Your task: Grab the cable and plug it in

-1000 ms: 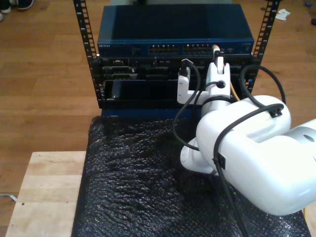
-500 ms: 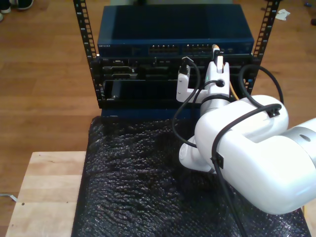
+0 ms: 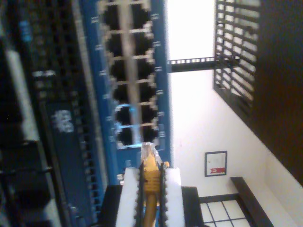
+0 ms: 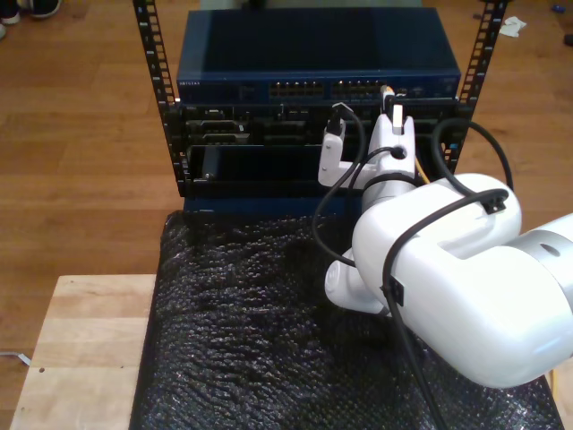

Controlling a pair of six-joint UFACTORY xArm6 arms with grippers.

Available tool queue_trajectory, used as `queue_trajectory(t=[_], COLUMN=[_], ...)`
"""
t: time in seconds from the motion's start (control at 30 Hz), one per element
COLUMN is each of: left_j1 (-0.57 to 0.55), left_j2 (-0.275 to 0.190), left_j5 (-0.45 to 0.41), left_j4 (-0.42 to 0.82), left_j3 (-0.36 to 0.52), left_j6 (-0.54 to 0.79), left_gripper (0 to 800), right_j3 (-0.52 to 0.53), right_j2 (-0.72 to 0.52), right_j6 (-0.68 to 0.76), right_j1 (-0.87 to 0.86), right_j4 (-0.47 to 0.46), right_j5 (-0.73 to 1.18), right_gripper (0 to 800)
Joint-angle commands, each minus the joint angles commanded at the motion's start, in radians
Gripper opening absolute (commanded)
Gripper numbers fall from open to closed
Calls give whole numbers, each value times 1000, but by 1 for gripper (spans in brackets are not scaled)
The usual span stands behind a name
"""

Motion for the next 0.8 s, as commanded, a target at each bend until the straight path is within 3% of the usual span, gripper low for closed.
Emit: queue_trajectory(t=[0.8], left_j1=[0], left_j2=[0], left_j5=[0], left_j4=[0], left_j3=[0], left_j6=[0], left_gripper=[799], right_j3=[-2], right_j2=[2], right_j6=[-5], right_j1=[-6], right_j4=[-31], right_j5=[2], right_gripper=[0])
